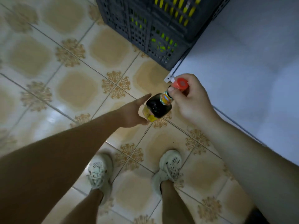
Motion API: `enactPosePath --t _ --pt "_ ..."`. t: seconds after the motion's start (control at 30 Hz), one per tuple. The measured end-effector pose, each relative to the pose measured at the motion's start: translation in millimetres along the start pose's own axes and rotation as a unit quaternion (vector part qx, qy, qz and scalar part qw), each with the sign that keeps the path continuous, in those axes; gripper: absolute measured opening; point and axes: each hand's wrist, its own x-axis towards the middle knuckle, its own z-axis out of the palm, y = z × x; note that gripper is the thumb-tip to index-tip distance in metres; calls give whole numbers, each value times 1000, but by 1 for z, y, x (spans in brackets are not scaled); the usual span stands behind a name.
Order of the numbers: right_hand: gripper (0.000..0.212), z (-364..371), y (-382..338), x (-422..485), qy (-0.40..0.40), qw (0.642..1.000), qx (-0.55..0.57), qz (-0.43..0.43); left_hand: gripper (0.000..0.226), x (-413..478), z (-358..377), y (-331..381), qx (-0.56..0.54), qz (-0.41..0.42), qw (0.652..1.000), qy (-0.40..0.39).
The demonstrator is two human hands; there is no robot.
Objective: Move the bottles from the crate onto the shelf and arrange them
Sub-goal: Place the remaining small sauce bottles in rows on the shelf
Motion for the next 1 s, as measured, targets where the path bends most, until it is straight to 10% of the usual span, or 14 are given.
enactPosePath --t 0.5,1.0 --pt "11 -197 -386 -282 312 929 163 -116 79 -433 -109 235 -166 311 936 -14" --pt "37 -376 -362 -542 389 917 39 -73 73 -548 64 410 -98 434 890 -99"
